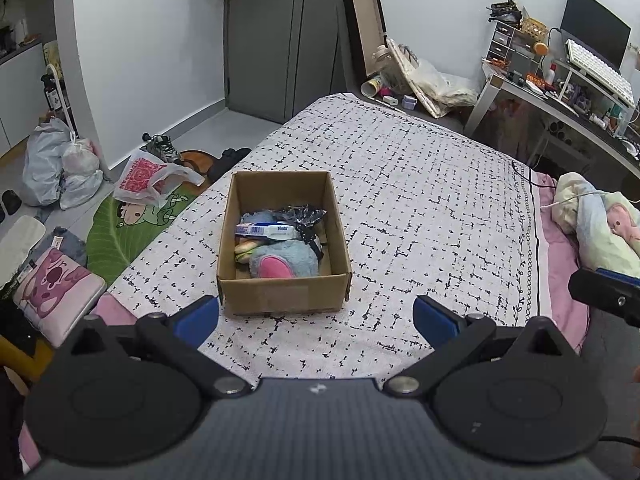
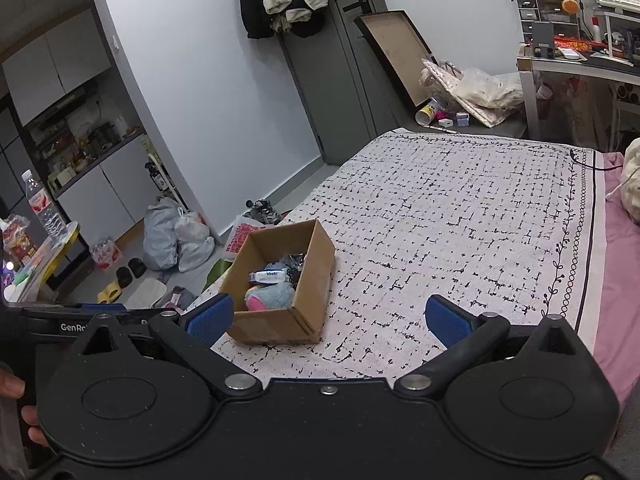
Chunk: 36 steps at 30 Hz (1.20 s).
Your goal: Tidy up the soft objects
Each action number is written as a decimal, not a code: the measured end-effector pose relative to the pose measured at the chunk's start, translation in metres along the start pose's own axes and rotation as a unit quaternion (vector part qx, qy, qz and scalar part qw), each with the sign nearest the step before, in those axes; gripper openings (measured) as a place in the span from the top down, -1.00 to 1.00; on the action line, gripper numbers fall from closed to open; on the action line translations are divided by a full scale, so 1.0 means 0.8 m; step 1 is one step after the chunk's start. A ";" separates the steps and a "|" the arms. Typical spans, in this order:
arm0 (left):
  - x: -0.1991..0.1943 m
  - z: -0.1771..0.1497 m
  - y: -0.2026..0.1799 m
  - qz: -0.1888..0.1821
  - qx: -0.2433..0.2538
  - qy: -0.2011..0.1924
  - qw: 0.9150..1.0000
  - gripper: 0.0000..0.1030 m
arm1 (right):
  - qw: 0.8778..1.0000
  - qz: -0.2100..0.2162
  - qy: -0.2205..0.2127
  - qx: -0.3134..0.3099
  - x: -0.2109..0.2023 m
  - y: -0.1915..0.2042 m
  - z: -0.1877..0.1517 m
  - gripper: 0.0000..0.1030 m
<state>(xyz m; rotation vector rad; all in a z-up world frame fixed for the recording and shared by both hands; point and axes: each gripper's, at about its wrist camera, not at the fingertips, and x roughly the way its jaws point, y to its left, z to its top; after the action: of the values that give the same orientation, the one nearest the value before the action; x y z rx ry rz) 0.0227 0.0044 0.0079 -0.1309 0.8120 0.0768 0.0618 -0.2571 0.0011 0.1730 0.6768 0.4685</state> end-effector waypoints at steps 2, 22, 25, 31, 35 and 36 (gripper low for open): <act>0.000 0.001 0.002 -0.001 -0.003 0.001 1.000 -0.99 | 1.000 0.000 0.002 0.000 0.001 0.001 0.000 -1.00; -0.005 0.004 0.013 0.003 -0.006 -0.003 1.000 -0.99 | 1.000 -0.004 0.008 -0.004 0.004 0.007 -0.001 -1.00; -0.005 0.005 0.012 0.001 -0.008 0.000 1.000 -0.99 | 1.000 -0.004 0.008 -0.003 0.005 0.006 -0.001 -1.00; -0.006 0.005 0.011 0.003 -0.008 0.000 1.000 -0.99 | 1.000 -0.004 0.007 -0.001 0.005 0.004 -0.001 -1.00; -0.006 0.004 0.011 0.003 -0.005 -0.001 1.000 -0.99 | 1.000 -0.004 0.007 0.000 0.004 0.003 0.000 -1.00; -0.007 0.004 0.011 0.003 -0.005 -0.001 1.000 -0.99 | 1.000 -0.004 0.006 0.000 0.004 0.003 -0.001 -1.00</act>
<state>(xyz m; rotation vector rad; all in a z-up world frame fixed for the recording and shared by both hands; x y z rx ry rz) 0.0203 0.0131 0.0132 -0.1379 0.8091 0.0861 0.0624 -0.2533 -0.0003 0.1667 0.6893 0.4618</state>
